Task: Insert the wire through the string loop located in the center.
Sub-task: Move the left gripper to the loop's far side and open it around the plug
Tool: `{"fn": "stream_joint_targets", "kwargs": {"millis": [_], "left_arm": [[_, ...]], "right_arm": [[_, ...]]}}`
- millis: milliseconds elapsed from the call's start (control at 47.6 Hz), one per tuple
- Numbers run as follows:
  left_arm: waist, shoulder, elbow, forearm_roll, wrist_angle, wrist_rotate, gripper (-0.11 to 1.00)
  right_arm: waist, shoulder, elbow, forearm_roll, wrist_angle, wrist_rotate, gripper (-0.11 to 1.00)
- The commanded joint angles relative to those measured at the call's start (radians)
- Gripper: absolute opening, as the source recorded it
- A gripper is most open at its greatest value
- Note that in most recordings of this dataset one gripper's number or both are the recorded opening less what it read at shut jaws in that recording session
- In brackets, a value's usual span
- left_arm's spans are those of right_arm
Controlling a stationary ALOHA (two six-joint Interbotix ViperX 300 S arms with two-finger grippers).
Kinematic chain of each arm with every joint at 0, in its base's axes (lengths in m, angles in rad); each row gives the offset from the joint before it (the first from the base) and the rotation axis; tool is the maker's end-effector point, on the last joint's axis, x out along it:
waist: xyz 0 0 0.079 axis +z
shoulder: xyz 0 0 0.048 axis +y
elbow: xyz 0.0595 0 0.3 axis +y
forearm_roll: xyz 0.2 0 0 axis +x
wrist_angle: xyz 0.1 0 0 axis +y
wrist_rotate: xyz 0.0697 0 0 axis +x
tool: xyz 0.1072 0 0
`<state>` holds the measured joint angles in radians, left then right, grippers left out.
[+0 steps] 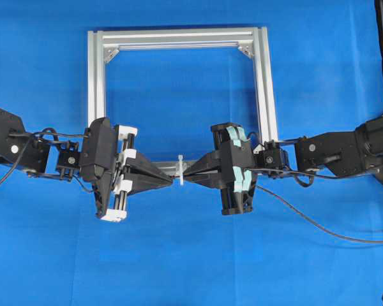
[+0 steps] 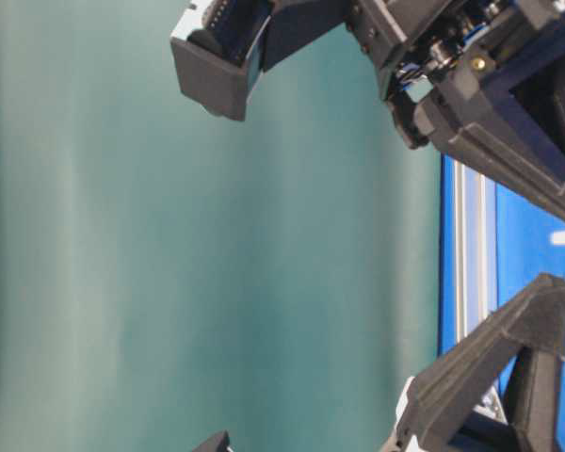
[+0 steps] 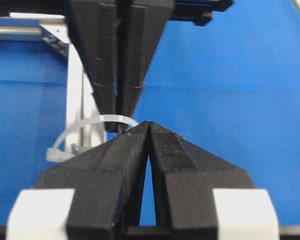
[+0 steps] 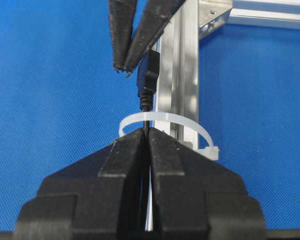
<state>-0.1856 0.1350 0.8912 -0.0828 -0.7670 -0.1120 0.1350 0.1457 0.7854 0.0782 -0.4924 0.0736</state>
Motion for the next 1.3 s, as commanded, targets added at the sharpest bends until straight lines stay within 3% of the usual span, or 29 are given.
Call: {"fn": "stream_joint_targets", "kwargs": {"millis": [0, 441, 547, 736, 799, 1282], "left_arm": [[-0.002, -0.029, -0.008, 0.002, 0.0, 0.0, 0.0], [0.005, -0.028, -0.012, 0.002, 0.031, 0.002, 0.02], [0.008, -0.029, -0.012, 0.002, 0.031, 0.002, 0.23], [0.011, -0.032, -0.009, 0.002, 0.032, 0.002, 0.81], [0.011, -0.034, -0.009, 0.002, 0.034, 0.002, 0.91], [0.014, -0.02, -0.046, 0.002, 0.225, 0.008, 0.9]], "right_arm": [[-0.002, -0.009, -0.011, 0.003, -0.005, 0.0, -0.03], [0.0, -0.011, -0.011, 0.003, 0.005, 0.0, -0.03], [0.0, -0.009, -0.009, 0.003, 0.005, 0.0, -0.03], [0.0, -0.011, -0.009, 0.003, 0.005, 0.0, -0.03], [-0.002, -0.011, -0.009, 0.003, 0.005, 0.0, -0.03], [-0.002, -0.011, -0.009, 0.002, 0.005, 0.0, -0.03]]}}
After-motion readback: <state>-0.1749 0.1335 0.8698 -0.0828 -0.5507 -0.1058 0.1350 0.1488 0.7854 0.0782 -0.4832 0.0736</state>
